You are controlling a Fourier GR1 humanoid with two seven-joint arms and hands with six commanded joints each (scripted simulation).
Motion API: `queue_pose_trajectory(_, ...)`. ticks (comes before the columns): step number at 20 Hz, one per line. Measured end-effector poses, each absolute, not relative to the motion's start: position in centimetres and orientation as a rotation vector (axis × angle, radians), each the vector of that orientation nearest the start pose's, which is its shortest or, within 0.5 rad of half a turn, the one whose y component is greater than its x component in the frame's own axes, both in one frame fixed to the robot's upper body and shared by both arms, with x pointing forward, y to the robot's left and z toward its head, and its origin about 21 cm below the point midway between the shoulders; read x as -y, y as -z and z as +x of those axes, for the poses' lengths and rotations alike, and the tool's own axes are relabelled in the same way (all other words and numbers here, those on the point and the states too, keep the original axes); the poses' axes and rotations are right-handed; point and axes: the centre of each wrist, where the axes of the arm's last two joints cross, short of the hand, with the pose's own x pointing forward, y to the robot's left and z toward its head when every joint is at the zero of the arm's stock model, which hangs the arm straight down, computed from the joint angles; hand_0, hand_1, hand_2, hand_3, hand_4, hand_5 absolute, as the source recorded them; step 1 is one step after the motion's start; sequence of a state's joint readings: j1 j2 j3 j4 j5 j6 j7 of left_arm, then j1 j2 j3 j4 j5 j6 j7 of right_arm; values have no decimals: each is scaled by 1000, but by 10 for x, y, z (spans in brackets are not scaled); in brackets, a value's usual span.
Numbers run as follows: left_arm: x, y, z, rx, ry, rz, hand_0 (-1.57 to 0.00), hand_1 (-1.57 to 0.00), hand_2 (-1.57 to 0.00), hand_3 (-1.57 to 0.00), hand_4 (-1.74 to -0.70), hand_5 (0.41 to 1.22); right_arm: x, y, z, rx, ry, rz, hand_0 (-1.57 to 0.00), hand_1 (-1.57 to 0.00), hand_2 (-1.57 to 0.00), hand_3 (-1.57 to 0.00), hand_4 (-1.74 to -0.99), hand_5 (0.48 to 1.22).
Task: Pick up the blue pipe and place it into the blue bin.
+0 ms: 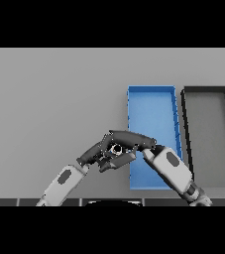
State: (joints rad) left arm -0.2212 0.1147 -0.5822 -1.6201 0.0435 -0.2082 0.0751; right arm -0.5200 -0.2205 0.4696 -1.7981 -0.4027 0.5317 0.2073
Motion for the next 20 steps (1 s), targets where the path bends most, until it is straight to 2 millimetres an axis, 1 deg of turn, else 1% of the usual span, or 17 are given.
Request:
queue_pose_trajectory(1, -100, -47, 248, 1570, 829, -556, -1464, -1455, -1372, -1438, -1713, 1221, 105, -163, 273, 1699, -1197, 887, -1479, -1477, -1482, -1442, -1457, 1092)
queue_pose_trajectory(2, -100, -43, 247, 1559, 820, -563, -1486, -1478, -1390, -1465, -1719, 1221, 104, -162, 273, 1691, -1216, 869, -1498, -1496, -1500, -1468, -1465, 1118)
queue_pose_trajectory(4, -100, -44, 245, 1578, 809, -562, -1516, -1512, -1388, -1503, -1727, 1221, 104, -162, 270, 1707, -1208, 899, -1524, -1523, -1525, -1505, -1475, 1155)
queue_pose_trajectory(5, -103, -44, 247, 1560, 810, -561, -1435, -1354, -1221, -1333, -1648, 1221, 104, -158, 272, 1717, -1183, 912, -1533, -1533, -1534, -1518, -1480, 1168)
queue_pose_trajectory(6, -103, -45, 245, 1587, 819, -555, -1157, -1083, -977, -1066, -1535, 1221, 105, -161, 273, 1718, -1164, 919, -1541, -1540, -1542, -1529, -1483, 1179)
queue_pose_trajectory(7, -106, -47, 248, 1610, 868, -534, -925, -866, -781, -853, -1415, 1221, 104, -162, 273, 1708, -1137, 934, -1547, -1546, -1548, -1537, -1487, 1187)
queue_pose_trajectory(8, -109, -46, 249, 1616, 924, -513, -740, -693, -625, -682, -1307, 1221, 107, -162, 273, 1691, -1140, 924, -1552, -1551, -1552, -1544, -1488, 1194)
queue_pose_trajectory(9, -110, -46, 252, 1593, 992, -491, -592, -554, -500, -546, -1216, 1221, 103, -159, 270, 1675, -1150, 914, -1556, -1555, -1556, -1549, -1490, 1199)
queue_pose_trajectory(10, -113, -46, 252, 1583, 1027, -471, -473, -443, -399, -436, -1143, 1187, 106, -158, 270, 1673, -1147, 902, -1559, -1558, -1559, -1554, -1491, 1204)
queue_pose_trajectory(11, -113, -47, 253, 1604, 1051, -468, -378, -354, -319, -349, -1088, 1113, 104, -161, 269, 1656, -1152, 893, -1561, -1561, -1561, -1557, -1492, 1207)
queue_pose_trajectory(12, -111, -45, 252, 1602, 1065, -470, -303, -283, -255, -279, -1041, 1020, 102, -161, 268, 1648, -1162, 888, -1563, -1563, -1563, -1560, -1493, 1210)
queue_pose_trajectory(13, -109, -41, 250, 1628, 1051, -478, -242, -226, -204, -223, -999, 930, 105, -162, 266, 1642, -1159, 902, -1565, -1565, -1565, -1562, -1494, 1212)
queue_pose_trajectory(14, -111, -43, 253, 1638, 1050, -464, -193, -181, -163, -178, -968, 849, 106, -162, 266, 1653, -1154, 910, -1566, -1566, -1566, -1564, -1495, 1214)
queue_pose_trajectory(15, -112, -42, 254, 1634, 1056, -452, -154, -145, -130, -142, -942, 785, 103, -162, 263, 1648, -1159, 914, -1567, -1567, -1567, -1565, -1496, 1215)
queue_pose_trajectory(17, -111, -43, 256, 1624, 1063, -419, -98, -92, -83, -91, -898, 697, 99, -159, 266, 1645, -1168, 889, -1568, -1568, -1568, -1567, -1496, 1217)
queue_pose_trajectory(18, -113, -41, 257, 1622, 1062, -416, -79, -74, -66, -72, -889, 664, 100, -162, 266, 1657, -1170, 878, -1569, -1569, -1569, -1568, -1495, 1218)
queue_pose_trajectory(20, -112, -44, 254, 1625, 1044, -438, -50, -47, -42, -46, -887, 617, 101, -163, 267, 1660, -1162, 874, -1570, -1570, -1570, -1569, -1491, 1219)
